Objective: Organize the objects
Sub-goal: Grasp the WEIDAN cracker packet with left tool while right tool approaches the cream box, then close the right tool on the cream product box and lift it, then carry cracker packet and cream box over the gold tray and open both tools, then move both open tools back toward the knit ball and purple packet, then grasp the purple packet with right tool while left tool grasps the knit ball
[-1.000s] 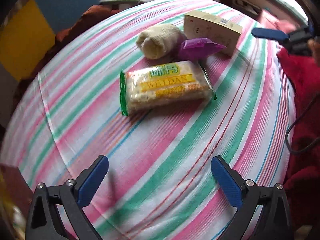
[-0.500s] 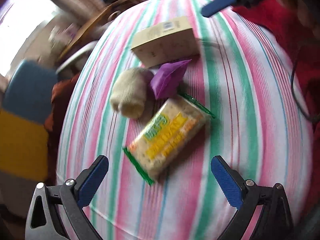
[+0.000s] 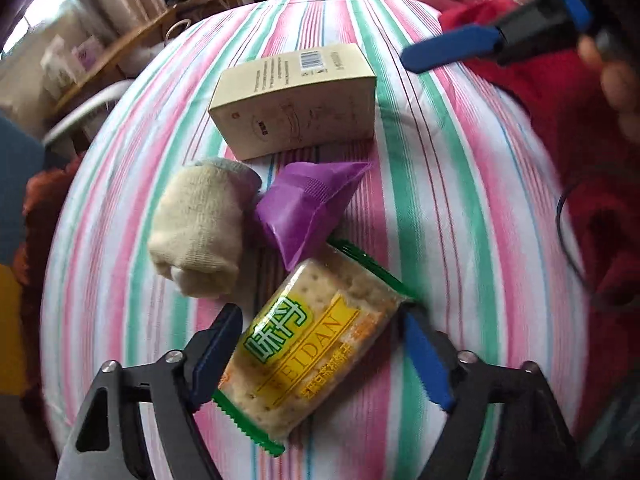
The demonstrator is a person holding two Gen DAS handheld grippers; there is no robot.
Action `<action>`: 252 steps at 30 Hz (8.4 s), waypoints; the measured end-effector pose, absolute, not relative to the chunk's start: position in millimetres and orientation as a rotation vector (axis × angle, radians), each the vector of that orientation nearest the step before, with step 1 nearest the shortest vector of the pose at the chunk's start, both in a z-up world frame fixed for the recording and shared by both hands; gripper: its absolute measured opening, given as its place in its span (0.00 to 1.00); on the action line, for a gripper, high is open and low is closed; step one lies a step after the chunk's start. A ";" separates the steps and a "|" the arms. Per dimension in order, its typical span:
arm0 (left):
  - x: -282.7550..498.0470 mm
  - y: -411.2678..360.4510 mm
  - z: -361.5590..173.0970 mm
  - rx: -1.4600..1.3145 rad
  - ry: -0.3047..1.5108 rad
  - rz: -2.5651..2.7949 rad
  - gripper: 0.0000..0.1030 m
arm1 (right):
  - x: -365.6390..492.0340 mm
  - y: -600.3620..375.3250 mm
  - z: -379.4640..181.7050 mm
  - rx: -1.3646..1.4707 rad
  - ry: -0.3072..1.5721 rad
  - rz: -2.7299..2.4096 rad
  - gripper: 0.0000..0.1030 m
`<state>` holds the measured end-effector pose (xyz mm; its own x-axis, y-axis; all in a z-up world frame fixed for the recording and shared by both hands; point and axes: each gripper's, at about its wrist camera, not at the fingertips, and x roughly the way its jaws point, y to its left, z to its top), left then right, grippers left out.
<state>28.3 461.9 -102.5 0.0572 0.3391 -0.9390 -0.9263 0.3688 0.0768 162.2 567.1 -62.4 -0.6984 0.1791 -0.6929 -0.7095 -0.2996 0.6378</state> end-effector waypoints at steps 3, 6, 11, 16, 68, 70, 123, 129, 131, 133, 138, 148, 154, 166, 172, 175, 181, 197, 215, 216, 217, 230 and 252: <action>26.8 457.4 -101.1 -0.749 1.066 1.086 0.60 | 162.2 567.4 -63.2 -0.692 1.376 2.032 0.85; 31.3 447.8 -99.2 -0.780 1.055 1.153 0.57 | 162.0 566.5 -63.0 -0.696 1.368 2.030 0.85; 37.4 423.9 -96.2 -0.877 0.995 1.320 0.56 | 163.7 566.0 -63.6 -0.703 1.361 2.020 0.85; 47.5 387.2 -93.3 -0.954 0.904 1.514 0.55 | 162.3 564.8 -64.5 -0.720 1.360 2.021 0.85; 43.0 331.3 -112.4 -0.864 0.542 1.876 0.52 | 62.1 594.2 -69.0 -1.476 0.361 2.038 0.85; 42.9 331.2 -112.4 -0.864 0.541 1.876 0.52 | 56.0 597.7 -79.0 -1.518 0.360 2.022 0.80; -48.0 17.4 -9.4 -0.925 -0.041 2.532 0.48 | -75.7 198.7 -18.7 -1.637 0.174 2.797 0.49; -50.5 3.9 -29.7 -1.008 -0.077 2.535 0.48 | -91.2 182.9 -50.0 -1.765 0.095 2.715 0.49; -52.4 2.9 -34.9 -1.030 -0.086 2.532 0.48 | -95.8 180.6 -56.4 -1.782 0.063 2.690 0.49; -54.5 4.2 -39.2 -1.047 -0.083 2.526 0.48 | -97.9 181.5 -61.0 -1.788 0.048 2.668 0.49; -62.7 12.2 -47.2 -1.071 -0.063 2.522 0.48 | -107.3 180.6 -70.3 -1.794 0.024 2.635 0.51; -69.0 16.2 -55.3 -1.112 -0.065 2.528 0.49 | -96.7 189.9 -58.0 -1.703 0.051 2.656 0.58; -66.3 13.2 -48.4 -1.069 -0.062 2.557 0.57 | -80.5 195.0 -43.8 -1.620 0.088 2.667 0.60; -49.5 6.0 -21.4 -0.954 0.013 2.641 0.70 | -45.5 194.0 -17.4 -1.440 0.066 2.720 0.67; -37.2 11.8 -6.4 -0.879 0.051 2.648 0.81 | -32.5 189.8 -14.8 -1.373 0.023 2.736 0.72; -33.3 16.3 -3.1 -0.863 0.074 2.642 0.82 | -27.7 191.2 -14.9 -1.348 0.018 2.744 0.74; -28.0 23.1 -0.9 -0.858 0.101 2.634 0.86 | -18.0 203.1 -12.1 -1.298 0.032 2.742 0.77; -9.3 61.1 6.3 -0.811 0.229 2.536 0.90 | 1.2 277.9 -16.7 -1.288 0.112 2.585 0.81; 1.3 111.0 4.5 -0.799 0.309 2.380 0.92 | 48.0 461.3 -14.7 -1.162 0.388 2.244 0.83; 1.0 112.4 4.7 -0.802 0.301 2.374 0.92 | 53.0 471.5 -16.7 -1.144 0.422 2.227 0.84; 0.2 113.8 5.0 -0.806 0.289 2.366 0.93 | 60.1 486.6 -20.5 -1.118 0.488 2.206 0.86; 1.9 168.3 0.8 -0.829 0.336 2.216 0.93 | 77.8 533.7 -59.5 -1.136 0.764 2.107 0.87; 13.1 256.6 -16.3 -0.839 0.528 2.019 0.93 | 72.1 533.5 -79.3 -1.321 0.587 1.967 0.41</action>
